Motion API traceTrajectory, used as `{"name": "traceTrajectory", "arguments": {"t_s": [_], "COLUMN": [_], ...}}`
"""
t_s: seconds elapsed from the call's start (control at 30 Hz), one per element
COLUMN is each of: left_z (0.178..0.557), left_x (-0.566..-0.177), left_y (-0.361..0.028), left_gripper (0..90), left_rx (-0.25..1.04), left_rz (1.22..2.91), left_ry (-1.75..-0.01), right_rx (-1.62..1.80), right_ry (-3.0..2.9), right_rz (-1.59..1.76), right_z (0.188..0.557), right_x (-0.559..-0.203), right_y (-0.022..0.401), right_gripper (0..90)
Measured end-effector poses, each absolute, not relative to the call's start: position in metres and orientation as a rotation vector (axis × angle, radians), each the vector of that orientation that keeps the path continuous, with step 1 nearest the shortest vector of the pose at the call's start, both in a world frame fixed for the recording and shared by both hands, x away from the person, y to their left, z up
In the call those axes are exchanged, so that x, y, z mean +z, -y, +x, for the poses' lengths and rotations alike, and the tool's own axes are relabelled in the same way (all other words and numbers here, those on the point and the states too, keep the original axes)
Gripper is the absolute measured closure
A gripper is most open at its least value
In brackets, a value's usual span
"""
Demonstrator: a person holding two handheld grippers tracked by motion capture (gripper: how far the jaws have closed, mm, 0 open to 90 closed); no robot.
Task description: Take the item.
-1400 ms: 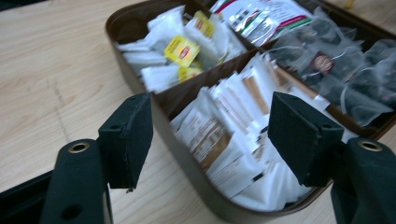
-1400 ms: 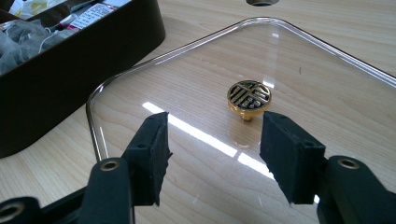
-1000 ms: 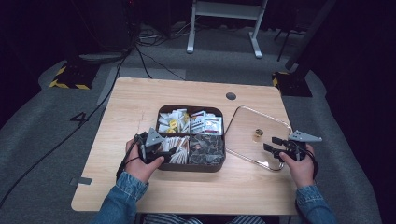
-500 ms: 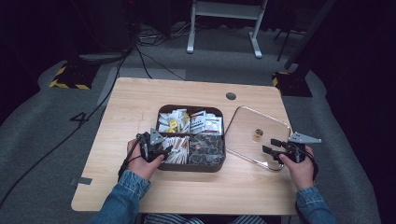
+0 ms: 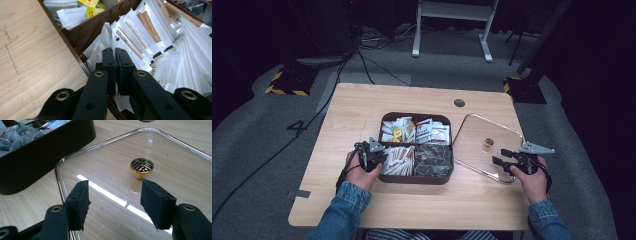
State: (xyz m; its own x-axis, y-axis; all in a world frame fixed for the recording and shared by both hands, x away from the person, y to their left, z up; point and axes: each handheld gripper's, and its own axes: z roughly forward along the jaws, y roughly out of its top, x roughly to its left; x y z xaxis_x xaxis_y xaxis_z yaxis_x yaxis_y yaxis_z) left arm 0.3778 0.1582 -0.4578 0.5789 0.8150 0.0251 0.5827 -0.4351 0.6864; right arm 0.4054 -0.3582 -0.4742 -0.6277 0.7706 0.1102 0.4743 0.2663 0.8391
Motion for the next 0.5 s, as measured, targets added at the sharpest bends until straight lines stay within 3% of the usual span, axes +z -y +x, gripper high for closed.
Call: {"name": "traceTrajectory", "arguments": {"t_s": [0.5], "left_z": [0.369], "left_x": [-0.438], "left_y": [-0.167], "left_gripper": [88.5], "left_rx": [0.399], "left_rz": [2.038], "left_ry": [-1.056], "right_rx": [1.295], "right_ry": [-2.227], "right_rz": [1.138], "right_z": [0.408], "right_x": [-0.476], "right_y": [0.358], "right_gripper": [40.8]}}
